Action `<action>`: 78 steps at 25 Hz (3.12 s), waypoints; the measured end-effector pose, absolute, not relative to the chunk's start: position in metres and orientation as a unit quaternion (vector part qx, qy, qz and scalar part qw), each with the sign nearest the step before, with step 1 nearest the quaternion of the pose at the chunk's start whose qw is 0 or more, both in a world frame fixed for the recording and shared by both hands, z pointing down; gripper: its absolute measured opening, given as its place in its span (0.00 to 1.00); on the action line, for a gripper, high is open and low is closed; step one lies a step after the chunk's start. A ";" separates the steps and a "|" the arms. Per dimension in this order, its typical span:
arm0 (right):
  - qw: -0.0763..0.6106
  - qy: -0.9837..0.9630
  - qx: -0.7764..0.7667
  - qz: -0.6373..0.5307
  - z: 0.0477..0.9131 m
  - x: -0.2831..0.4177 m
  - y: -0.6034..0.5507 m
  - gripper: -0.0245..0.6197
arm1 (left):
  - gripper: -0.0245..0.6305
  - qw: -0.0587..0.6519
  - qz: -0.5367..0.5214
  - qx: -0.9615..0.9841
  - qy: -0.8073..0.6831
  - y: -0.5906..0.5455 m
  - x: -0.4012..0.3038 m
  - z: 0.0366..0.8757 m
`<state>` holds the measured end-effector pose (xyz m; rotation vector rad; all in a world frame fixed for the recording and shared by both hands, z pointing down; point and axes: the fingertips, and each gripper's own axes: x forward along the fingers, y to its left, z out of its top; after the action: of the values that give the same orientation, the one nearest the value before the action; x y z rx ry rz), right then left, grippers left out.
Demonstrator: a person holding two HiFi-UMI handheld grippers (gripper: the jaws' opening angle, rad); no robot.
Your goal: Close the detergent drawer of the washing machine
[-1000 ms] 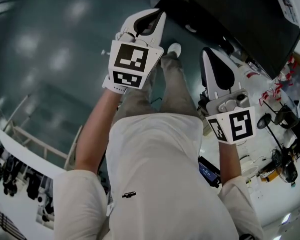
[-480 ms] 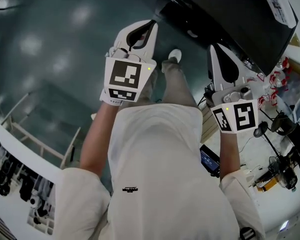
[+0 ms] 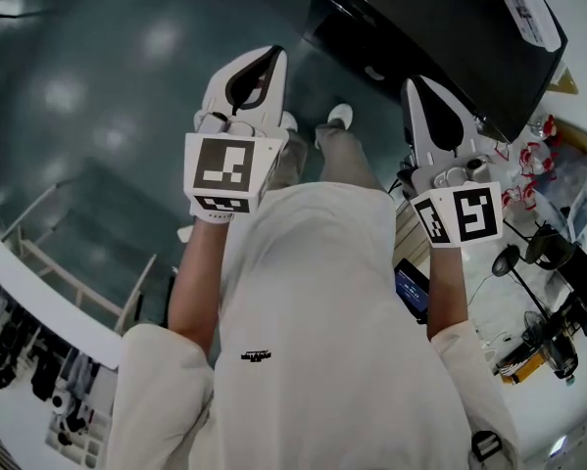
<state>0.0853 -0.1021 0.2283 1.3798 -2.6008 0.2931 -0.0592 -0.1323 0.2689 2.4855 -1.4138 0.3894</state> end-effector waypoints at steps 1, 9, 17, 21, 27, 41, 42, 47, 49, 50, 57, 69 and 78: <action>0.092 -0.876 0.463 0.095 0.226 0.083 -0.100 0.04 | 0.07 0.128 0.130 0.853 -0.488 -0.130 -0.062 0.264; 0.079 -0.879 0.463 0.085 0.206 0.073 -0.093 0.04 | 0.07 0.152 0.091 0.841 -0.511 -0.116 -0.088 0.241; 0.073 -0.879 0.468 0.064 0.189 0.067 -0.085 0.04 | 0.07 0.121 0.084 0.841 -0.521 -0.097 -0.107 0.217; 0.073 -0.878 0.469 0.058 0.186 0.066 -0.083 0.04 | 0.07 0.108 0.072 0.837 -0.531 -0.091 -0.116 0.207; 0.081 -0.879 0.467 0.056 0.188 0.067 -0.073 0.04 | 0.07 0.097 0.058 0.831 -0.544 -0.081 -0.121 0.198; 0.083 -0.882 0.461 0.050 0.189 0.057 -0.068 0.04 | 0.07 0.095 0.049 0.830 -0.547 -0.071 -0.128 0.193; 0.083 -0.882 0.462 0.050 0.189 0.058 -0.068 0.04 | 0.07 0.095 0.048 0.831 -0.546 -0.071 -0.127 0.193; 0.086 -0.880 0.464 0.047 0.188 0.057 -0.067 0.04 | 0.07 0.094 0.046 0.834 -0.541 -0.071 -0.126 0.192; 0.087 -0.879 0.466 0.046 0.188 0.056 -0.066 0.04 | 0.07 0.094 0.046 0.835 -0.541 -0.072 -0.127 0.191; 0.087 -0.878 0.468 0.045 0.187 0.056 -0.066 0.04 | 0.07 0.095 0.046 0.835 -0.540 -0.072 -0.128 0.191; 0.094 -0.873 0.477 0.042 0.190 0.056 -0.062 0.04 | 0.07 0.104 0.049 0.837 -0.535 -0.067 -0.129 0.198; 0.094 -0.869 0.485 0.038 0.187 0.055 -0.060 0.04 | 0.07 0.106 0.043 0.838 -0.534 -0.067 -0.134 0.200; 0.093 -0.869 0.485 0.031 0.184 0.052 -0.061 0.04 | 0.07 0.106 0.038 0.838 -0.535 -0.068 -0.137 0.201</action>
<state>0.0520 -0.0614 0.1837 1.4395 -2.5799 0.0920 -0.1367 -0.0675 0.2008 2.4671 -1.5749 0.1122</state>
